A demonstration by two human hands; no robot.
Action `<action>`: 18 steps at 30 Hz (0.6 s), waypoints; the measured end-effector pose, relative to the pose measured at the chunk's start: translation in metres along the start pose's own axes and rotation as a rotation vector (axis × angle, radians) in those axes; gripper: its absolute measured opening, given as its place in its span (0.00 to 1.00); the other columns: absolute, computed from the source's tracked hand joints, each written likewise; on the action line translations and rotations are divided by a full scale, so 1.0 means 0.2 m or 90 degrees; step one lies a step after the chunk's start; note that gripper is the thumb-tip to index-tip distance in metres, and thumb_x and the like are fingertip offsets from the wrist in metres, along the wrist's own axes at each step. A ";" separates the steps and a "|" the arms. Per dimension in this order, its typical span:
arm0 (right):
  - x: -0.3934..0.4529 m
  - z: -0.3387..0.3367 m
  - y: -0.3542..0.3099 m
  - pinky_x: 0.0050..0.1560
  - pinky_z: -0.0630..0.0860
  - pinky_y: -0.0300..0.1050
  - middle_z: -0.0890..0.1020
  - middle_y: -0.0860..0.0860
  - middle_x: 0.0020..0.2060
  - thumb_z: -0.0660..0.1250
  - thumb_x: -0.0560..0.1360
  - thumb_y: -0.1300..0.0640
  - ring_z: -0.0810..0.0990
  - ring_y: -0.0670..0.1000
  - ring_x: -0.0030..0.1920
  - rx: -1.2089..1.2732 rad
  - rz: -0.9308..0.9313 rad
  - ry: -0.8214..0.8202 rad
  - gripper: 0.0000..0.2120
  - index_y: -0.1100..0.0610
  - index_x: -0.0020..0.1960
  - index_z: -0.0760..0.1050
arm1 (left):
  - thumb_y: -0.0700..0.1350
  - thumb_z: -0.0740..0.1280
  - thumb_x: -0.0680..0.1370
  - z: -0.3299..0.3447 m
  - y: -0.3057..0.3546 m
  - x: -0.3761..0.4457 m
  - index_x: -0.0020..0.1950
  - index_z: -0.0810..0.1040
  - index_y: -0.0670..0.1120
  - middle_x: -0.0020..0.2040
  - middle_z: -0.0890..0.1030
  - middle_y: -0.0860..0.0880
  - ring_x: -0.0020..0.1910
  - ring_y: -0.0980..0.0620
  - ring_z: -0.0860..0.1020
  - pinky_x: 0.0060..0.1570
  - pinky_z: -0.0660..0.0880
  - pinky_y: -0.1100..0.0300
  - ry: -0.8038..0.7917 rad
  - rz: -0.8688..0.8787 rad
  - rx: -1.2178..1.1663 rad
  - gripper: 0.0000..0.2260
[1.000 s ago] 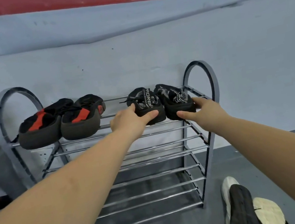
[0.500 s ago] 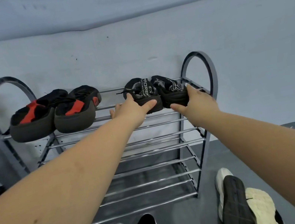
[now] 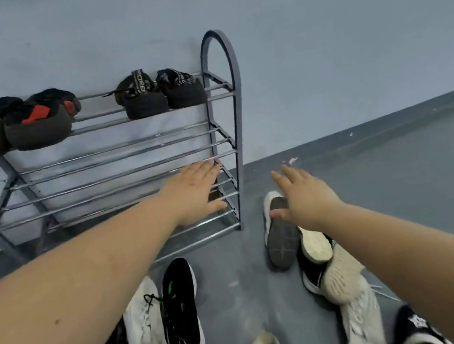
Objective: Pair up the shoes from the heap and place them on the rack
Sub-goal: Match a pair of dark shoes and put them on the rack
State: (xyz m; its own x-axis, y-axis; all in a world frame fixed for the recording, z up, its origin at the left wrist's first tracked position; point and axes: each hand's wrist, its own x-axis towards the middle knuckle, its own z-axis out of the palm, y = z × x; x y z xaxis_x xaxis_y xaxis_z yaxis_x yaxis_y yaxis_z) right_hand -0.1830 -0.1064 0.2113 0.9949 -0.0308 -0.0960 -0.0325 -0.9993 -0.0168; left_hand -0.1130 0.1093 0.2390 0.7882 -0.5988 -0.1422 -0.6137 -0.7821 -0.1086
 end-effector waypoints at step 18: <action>-0.27 0.67 0.49 0.75 0.52 0.55 0.46 0.55 0.78 0.57 0.77 0.38 0.48 0.57 0.77 0.042 0.132 -0.200 0.39 0.52 0.78 0.42 | 0.61 0.53 0.79 0.51 0.64 0.28 0.78 0.43 0.44 0.79 0.44 0.46 0.78 0.48 0.45 0.76 0.43 0.54 -0.174 0.070 -0.045 0.35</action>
State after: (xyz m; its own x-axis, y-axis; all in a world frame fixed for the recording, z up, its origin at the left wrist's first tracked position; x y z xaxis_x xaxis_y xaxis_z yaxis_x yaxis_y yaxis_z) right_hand -0.2517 -0.1991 0.0819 0.8894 -0.2138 -0.4042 -0.2455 -0.9690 -0.0276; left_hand -0.1526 -0.0059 0.1175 0.6696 -0.6195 -0.4096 -0.6824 -0.7309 -0.0100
